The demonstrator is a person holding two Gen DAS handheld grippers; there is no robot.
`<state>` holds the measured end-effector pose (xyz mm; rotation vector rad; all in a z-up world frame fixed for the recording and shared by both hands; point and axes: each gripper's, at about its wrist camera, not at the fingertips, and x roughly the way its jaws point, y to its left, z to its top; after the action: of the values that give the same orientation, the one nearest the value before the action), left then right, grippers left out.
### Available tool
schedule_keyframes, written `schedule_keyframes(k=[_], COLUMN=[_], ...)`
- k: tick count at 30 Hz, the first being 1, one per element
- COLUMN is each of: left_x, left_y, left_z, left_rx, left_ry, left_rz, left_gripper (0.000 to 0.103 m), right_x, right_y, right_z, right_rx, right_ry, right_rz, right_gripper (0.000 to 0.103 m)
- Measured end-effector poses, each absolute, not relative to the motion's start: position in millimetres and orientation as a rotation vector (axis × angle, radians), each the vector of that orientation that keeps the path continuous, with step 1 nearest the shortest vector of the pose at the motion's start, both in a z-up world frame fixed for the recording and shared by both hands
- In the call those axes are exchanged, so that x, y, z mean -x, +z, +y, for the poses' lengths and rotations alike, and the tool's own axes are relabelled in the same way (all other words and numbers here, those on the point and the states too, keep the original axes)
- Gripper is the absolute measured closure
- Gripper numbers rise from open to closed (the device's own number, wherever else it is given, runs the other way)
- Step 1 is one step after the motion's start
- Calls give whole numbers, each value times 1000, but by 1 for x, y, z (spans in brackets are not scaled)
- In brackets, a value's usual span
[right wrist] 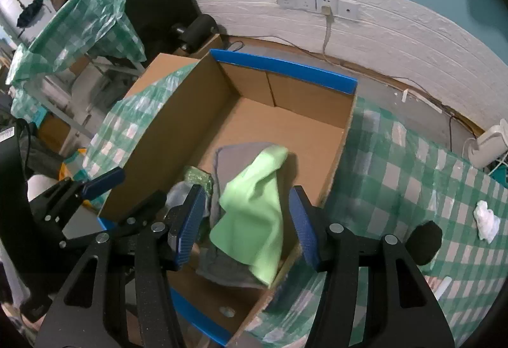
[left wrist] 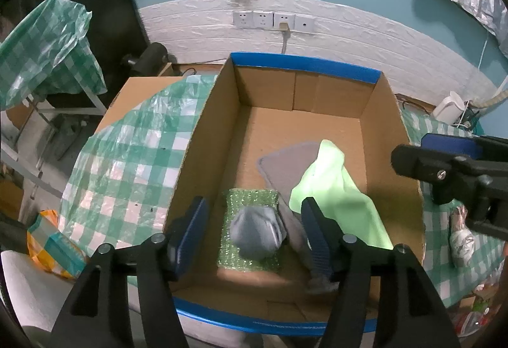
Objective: Organize soft objects
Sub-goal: 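Open the left tool over the box while the right tool releases the lime-green cloth inside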
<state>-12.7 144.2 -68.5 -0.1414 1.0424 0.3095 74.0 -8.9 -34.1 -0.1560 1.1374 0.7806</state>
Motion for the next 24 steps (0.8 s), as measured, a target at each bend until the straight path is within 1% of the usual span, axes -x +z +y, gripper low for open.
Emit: schedule_keyframes(k=[8,24], left_x=[10,4], left_y=[-66,-51], left_z=[131,82], left_rx=[121,72], left_ry=[277,175], left_rz=[1046,1015], left_gripper=[39,39], right_x=[-73,-76], right_y=[-24,-27], right_z=[-29,-97], right_rx=[145,125], right_ry=[757,653], right_rz=[1104,1093], right_gripper=[45,45])
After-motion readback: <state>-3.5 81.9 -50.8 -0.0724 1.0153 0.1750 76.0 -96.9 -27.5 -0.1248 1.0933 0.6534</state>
